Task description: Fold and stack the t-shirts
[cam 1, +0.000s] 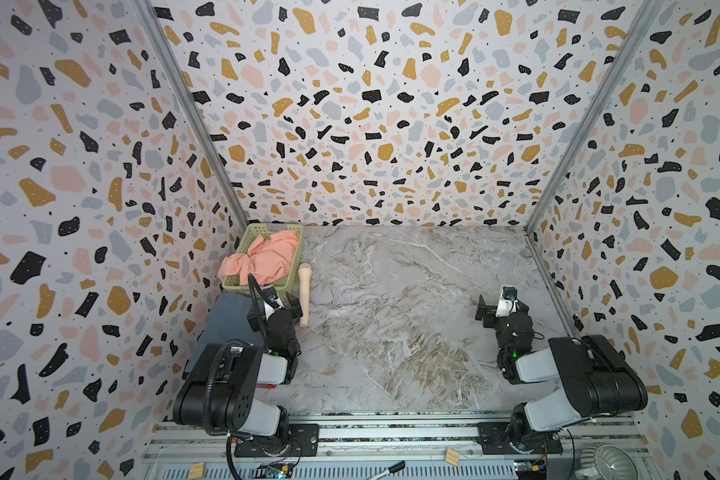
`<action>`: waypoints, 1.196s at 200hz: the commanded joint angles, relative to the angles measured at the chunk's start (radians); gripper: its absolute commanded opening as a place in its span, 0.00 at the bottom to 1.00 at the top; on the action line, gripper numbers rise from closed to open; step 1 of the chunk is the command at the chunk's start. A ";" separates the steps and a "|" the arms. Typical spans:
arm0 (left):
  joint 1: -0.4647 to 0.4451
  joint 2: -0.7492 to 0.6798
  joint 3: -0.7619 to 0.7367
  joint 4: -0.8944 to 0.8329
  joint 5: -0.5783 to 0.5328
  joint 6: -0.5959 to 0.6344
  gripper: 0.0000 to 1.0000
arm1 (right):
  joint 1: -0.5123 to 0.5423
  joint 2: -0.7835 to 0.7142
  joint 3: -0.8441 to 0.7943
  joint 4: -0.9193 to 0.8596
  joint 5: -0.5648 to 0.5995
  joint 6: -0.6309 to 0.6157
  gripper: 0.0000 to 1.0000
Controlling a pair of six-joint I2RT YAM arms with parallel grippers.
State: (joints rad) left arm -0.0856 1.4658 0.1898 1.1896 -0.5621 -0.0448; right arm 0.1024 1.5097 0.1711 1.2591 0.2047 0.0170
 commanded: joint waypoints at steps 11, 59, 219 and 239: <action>0.004 -0.115 0.085 -0.163 0.006 0.001 1.00 | 0.033 -0.058 0.018 -0.005 0.054 -0.015 0.99; 0.001 -0.326 0.337 -0.701 0.163 -0.237 1.00 | 0.156 -0.209 0.091 -0.211 0.143 -0.119 0.99; -0.305 -0.602 0.345 -0.890 0.452 -0.807 1.00 | 0.384 -0.494 0.293 -0.714 -0.504 0.725 0.99; -0.301 -0.511 0.483 -1.067 0.202 -0.648 1.00 | 0.382 -0.503 0.339 -0.807 -0.382 0.651 0.99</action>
State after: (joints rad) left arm -0.3901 0.8787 0.5167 0.2504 -0.0921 -0.8719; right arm 0.4931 1.0355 0.4355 0.5442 -0.2916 0.7136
